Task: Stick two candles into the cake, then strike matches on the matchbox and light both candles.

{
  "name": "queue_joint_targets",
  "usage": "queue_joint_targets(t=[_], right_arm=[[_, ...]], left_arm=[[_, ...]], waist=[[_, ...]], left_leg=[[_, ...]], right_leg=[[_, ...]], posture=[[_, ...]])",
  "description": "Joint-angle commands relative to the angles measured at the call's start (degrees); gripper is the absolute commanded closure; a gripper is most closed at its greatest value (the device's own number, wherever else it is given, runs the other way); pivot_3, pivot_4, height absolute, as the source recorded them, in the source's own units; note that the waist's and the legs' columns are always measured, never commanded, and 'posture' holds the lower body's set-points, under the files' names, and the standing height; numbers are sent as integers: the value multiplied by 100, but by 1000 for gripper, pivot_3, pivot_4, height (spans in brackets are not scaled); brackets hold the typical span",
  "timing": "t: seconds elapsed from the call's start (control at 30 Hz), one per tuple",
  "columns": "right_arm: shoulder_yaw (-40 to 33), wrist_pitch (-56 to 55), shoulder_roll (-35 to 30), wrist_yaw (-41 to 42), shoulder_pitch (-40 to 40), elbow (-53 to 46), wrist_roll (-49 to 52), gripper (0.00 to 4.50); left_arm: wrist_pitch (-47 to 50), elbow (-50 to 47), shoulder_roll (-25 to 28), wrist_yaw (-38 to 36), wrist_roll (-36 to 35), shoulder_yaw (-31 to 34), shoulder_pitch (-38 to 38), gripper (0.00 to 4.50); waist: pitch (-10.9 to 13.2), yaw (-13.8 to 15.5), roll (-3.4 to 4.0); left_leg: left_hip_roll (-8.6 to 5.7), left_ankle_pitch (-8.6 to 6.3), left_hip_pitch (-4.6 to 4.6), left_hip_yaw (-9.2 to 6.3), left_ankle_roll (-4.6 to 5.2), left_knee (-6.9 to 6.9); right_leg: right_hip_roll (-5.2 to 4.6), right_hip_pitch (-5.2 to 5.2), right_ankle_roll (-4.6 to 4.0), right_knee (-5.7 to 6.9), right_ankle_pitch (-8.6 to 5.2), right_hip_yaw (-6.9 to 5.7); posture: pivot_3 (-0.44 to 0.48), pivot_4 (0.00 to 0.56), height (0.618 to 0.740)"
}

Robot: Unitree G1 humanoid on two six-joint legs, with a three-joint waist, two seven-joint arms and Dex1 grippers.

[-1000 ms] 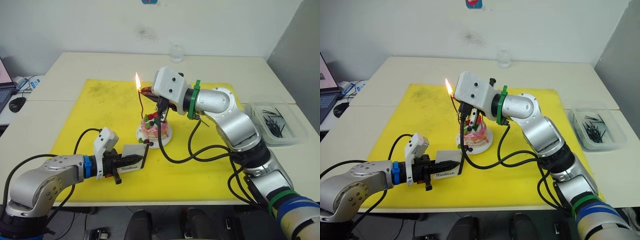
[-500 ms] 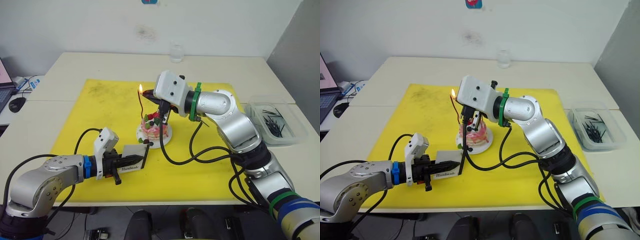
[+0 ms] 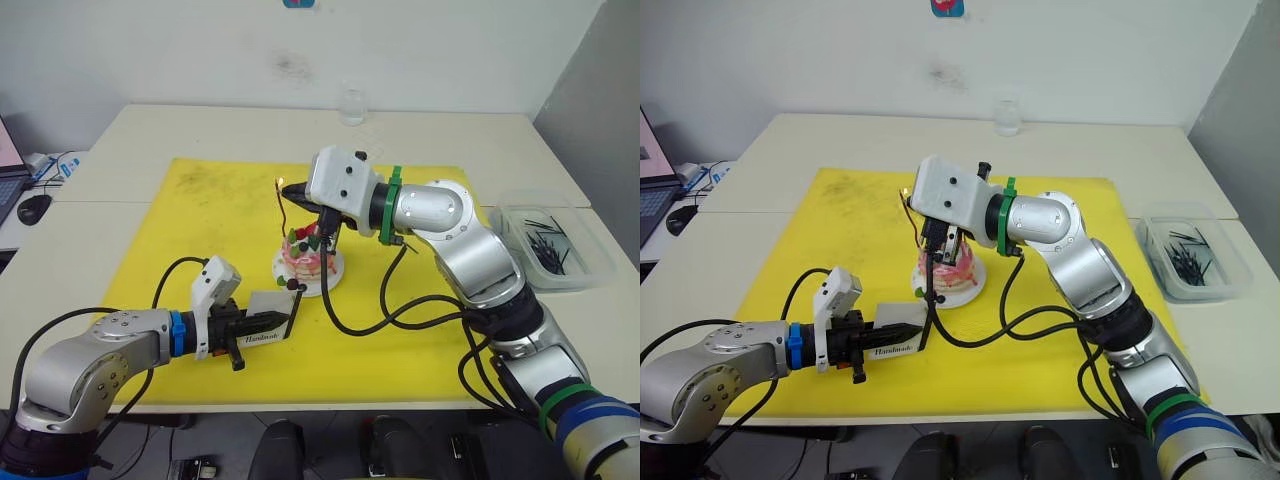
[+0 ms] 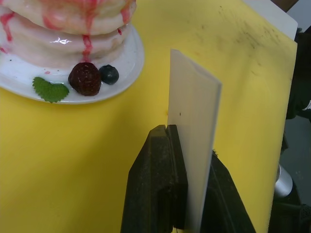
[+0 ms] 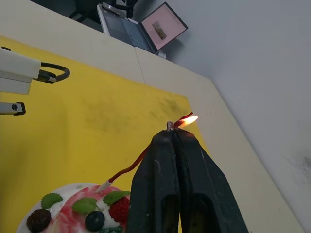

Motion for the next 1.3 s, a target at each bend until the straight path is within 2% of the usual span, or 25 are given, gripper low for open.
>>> queue_joint_targets(t=[0.03, 0.53, 0.9, 1.07, 1.3], right_arm=[[-250, 260, 87, -37, -91, -238, 190, 4462], [-401, 613, 436, -364, -138, -9, 401, 4462], [-511, 870, 411, -154, -73, -291, 788, 4462], [-763, 1338, 40, 177, 139, -991, 1401, 4462], [-1609, 2308, -1261, 422, 879, -2144, 2264, 4462]], left_arm=[[-95, -85, 0, -58, 0, 43, -41, 4500], [-75, -132, -24, -41, -8, 51, -17, 4500], [-65, -134, -15, -39, -20, 74, -19, 4500], [28, -164, -17, -48, -153, 153, 7, 4500], [438, -478, 22, -73, -763, 281, 167, 4500]], waist=[[0, 0, 0], [0, -1, 0], [0, -1, 0], [0, 3, 1], [1, -3, 2]], left_leg=[[0, 0, 0, 0, 0, 0], [-1, 0, 0, 0, 0, 0], [0, 0, 0, 1, 0, -1], [1, 0, -2, 1, 0, -3], [-3, -1, -1, 3, 0, -5]], right_leg=[[0, 0, 0, 0, 0, 0], [0, 0, 1, 0, -1, 0], [0, -1, 1, -1, -1, 1], [0, -1, 1, -3, -1, 1], [-9, 4, 5, -13, -3, 1]], posture=[[0, 150, 729], [0, 150, 729], [0, 150, 729], [0, 150, 729], [0, 150, 729]])
